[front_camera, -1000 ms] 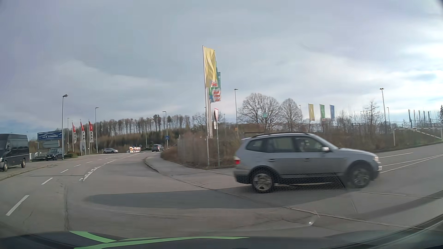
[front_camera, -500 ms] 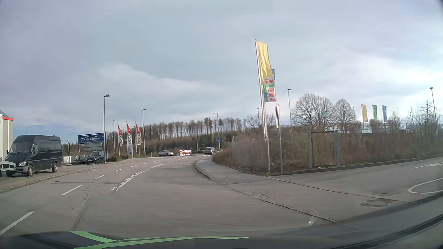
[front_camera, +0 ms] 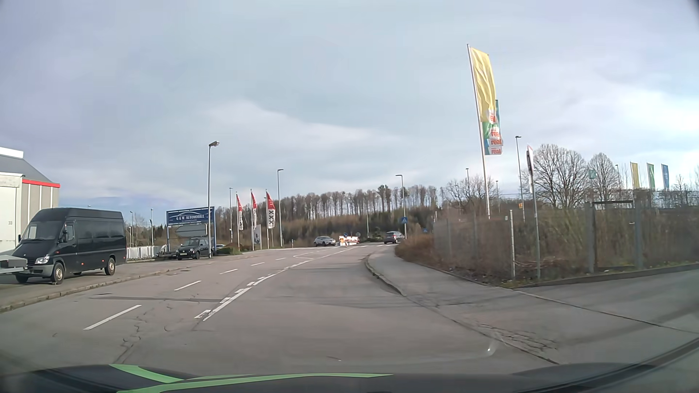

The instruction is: Follow the waypoints while adhering to traffic rules and regulations

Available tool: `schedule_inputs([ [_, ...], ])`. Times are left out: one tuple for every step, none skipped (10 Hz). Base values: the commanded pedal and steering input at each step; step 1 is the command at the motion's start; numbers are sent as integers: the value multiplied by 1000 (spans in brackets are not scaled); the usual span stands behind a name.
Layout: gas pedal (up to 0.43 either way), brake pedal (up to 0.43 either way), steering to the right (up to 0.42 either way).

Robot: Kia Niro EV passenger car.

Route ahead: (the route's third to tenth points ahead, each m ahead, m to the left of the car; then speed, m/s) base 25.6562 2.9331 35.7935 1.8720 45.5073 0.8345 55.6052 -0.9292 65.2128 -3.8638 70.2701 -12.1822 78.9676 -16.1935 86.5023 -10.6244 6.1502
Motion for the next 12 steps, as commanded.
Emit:
schedule_inputs([
  [350,0,-104],
  [378,0,-90],
  [378,0,-75],
  [390,0,-55],
  [390,0,-39],
  [390,0,-30],
  [390,0,-22],
  [390,0,-16],
  [390,0,-9],
  [390,0,-3],
  [390,0,0],
  [390,0,0],
])
